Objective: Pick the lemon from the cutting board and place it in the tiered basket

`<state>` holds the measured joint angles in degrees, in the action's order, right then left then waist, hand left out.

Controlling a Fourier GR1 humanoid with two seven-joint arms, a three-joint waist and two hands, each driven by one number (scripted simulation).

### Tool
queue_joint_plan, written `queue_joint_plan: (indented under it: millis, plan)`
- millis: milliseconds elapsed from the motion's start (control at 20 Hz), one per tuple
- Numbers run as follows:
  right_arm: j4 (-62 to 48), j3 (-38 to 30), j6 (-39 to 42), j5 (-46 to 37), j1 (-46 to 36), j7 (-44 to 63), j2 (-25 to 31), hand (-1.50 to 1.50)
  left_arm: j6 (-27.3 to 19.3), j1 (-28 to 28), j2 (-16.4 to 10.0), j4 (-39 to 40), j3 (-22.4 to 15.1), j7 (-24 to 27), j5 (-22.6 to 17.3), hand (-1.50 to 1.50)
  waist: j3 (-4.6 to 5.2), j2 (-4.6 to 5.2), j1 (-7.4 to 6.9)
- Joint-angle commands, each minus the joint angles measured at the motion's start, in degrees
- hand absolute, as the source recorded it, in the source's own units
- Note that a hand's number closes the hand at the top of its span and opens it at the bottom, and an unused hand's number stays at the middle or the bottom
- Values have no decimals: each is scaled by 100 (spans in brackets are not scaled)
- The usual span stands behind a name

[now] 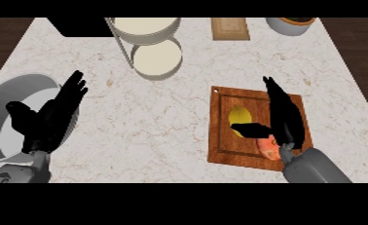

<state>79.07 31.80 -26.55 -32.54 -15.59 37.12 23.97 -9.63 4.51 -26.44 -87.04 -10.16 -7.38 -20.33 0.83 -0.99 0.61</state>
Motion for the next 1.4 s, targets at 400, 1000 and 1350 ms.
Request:
queue_joint_plan:
  millis: [400, 1000, 1350]
  plan:
    - [1100, 520, 2539, -831, -1415, 4170, -1094, -150, -36, -171, 162, -409, -86, -274, 60, 0, -76, 64, -105]
    - [-6, 35, 2265, -1738, -920, 3633, -1797, -150, 354, 9, 189, 6, 288, -38, 123, 0, -81, 97, -91]
    - [-38, -438, 2136, -2254, -364, 2770, -1392, -150, 315, -207, 348, -367, 337, -152, 350, 0, -83, 93, -70]
